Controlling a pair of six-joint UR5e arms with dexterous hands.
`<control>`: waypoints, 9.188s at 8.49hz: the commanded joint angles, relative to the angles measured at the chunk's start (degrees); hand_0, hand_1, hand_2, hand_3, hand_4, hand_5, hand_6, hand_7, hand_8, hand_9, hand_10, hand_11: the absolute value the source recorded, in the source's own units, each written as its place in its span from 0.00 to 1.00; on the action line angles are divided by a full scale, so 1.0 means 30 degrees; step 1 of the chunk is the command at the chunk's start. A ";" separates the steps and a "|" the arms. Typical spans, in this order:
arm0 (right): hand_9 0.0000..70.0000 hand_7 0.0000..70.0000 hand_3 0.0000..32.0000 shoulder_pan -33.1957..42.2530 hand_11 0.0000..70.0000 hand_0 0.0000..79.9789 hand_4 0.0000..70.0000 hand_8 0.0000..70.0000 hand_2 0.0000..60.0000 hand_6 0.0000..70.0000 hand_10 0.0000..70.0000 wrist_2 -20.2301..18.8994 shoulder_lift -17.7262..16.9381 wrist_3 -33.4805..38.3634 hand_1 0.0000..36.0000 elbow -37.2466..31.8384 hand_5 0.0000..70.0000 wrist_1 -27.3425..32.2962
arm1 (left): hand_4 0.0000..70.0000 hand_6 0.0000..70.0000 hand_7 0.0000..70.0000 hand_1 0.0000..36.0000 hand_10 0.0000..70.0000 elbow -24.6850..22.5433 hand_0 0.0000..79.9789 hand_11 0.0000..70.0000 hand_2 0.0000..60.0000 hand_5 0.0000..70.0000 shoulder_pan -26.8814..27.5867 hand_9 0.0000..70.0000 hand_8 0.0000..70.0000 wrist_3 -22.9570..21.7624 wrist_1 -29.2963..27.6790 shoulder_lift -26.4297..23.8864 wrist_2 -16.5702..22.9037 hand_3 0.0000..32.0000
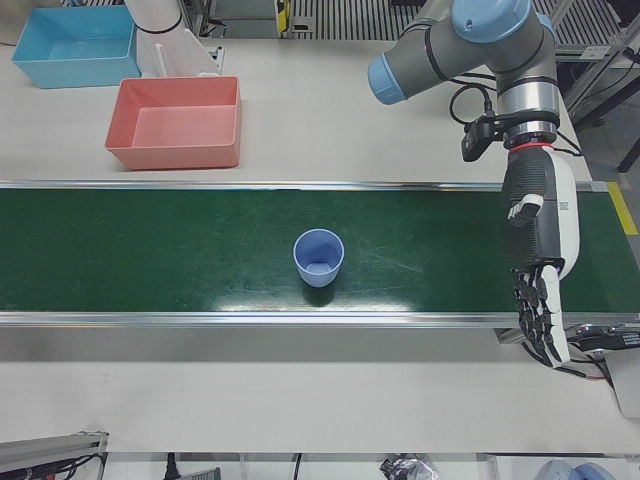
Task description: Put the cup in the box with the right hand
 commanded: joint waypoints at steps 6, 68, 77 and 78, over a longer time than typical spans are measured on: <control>0.20 0.31 0.34 0.0007 0.20 0.64 0.32 0.16 0.18 0.06 0.13 0.0000 0.0000 -0.0010 0.48 0.0011 0.09 0.0000 | 0.00 0.00 0.00 0.00 0.00 0.0007 0.00 0.00 0.00 0.00 -0.0004 0.00 0.00 0.0000 -0.0021 0.0000 0.0000 0.00; 0.22 0.33 0.23 0.0007 0.21 0.64 0.38 0.17 0.19 0.07 0.14 0.0000 0.0029 -0.0010 0.48 0.0069 0.09 -0.0029 | 0.00 0.00 0.00 0.00 0.00 0.0007 0.00 0.00 0.00 0.00 -0.0004 0.00 0.00 0.0000 0.0007 0.0000 0.0000 0.00; 0.22 0.33 0.26 0.0007 0.21 0.64 0.38 0.17 0.19 0.07 0.14 0.0000 0.0029 -0.0010 0.49 0.0069 0.09 -0.0029 | 0.00 0.00 0.00 0.00 0.00 0.0007 0.00 0.00 0.00 0.00 -0.0004 0.00 0.00 0.0000 -0.0022 0.0000 0.0000 0.00; 0.22 0.33 0.26 0.0007 0.21 0.64 0.38 0.17 0.19 0.07 0.14 0.0000 0.0029 -0.0010 0.49 0.0069 0.09 -0.0029 | 0.00 0.00 0.00 0.00 0.00 0.0007 0.00 0.00 0.00 0.00 -0.0004 0.00 0.00 0.0000 0.0007 0.0000 0.0000 0.00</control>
